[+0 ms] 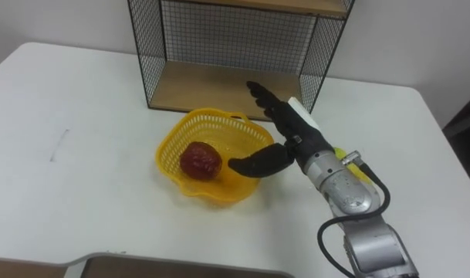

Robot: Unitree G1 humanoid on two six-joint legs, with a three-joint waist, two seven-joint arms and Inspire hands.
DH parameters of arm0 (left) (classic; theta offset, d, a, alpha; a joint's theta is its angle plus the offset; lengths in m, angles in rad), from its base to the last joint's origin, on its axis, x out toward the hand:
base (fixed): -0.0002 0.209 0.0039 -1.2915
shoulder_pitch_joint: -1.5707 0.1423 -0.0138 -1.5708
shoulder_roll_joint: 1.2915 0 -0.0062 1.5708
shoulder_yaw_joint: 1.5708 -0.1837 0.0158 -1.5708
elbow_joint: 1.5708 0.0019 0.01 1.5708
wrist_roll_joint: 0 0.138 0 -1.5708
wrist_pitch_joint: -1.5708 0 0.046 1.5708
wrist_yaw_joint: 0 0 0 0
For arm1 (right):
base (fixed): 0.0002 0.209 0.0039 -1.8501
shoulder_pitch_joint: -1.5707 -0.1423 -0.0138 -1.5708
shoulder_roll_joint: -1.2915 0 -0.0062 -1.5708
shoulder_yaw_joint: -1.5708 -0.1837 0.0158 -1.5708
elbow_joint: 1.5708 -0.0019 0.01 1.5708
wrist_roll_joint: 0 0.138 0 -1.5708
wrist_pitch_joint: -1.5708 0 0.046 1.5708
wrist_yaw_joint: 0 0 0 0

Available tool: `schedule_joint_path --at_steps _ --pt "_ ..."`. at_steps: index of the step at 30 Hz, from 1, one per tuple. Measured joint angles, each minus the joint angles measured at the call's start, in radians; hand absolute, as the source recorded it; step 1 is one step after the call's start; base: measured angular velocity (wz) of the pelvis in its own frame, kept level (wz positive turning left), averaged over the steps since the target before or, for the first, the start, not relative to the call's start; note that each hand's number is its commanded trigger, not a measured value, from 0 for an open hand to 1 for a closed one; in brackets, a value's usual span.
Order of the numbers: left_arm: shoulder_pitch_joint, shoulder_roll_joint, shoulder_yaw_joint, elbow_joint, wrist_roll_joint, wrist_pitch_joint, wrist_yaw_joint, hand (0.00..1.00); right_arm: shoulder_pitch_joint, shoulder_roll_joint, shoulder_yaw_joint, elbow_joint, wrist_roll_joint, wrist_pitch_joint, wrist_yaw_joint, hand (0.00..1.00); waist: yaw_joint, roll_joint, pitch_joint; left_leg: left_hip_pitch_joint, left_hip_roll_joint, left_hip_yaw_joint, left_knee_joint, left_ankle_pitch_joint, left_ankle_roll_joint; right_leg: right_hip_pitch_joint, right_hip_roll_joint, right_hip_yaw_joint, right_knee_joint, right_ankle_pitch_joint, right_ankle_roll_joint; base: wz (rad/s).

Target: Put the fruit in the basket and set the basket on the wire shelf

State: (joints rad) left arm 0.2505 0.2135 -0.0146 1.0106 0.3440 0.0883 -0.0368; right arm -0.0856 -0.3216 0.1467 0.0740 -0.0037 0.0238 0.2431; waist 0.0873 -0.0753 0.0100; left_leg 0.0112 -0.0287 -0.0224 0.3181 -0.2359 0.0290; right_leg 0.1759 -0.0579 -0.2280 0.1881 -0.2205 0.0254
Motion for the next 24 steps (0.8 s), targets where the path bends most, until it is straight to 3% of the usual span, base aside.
schedule_joint_path --at_steps 15,24 --pt "-0.001 -0.001 -0.001 0.002 -0.001 -0.005 0.005 0.00 0.000 0.000 -0.003 0.000 0.071 -0.001 -0.019 0.00 -0.007 0.015 -0.0026 0.001 0.001 0.001 0.007 0.000 0.000 0.007 0.000 0.005 0.001 0.003 0.000 0.00" --pt "0.032 -0.008 0.008 0.005 0.001 -0.006 0.007 0.00 0.001 0.001 -0.124 0.000 0.090 -0.004 -0.117 0.00 -0.049 0.024 -0.0075 0.003 0.000 -0.003 0.008 0.000 0.001 0.013 0.000 -0.006 -0.001 0.003 0.000 0.01"
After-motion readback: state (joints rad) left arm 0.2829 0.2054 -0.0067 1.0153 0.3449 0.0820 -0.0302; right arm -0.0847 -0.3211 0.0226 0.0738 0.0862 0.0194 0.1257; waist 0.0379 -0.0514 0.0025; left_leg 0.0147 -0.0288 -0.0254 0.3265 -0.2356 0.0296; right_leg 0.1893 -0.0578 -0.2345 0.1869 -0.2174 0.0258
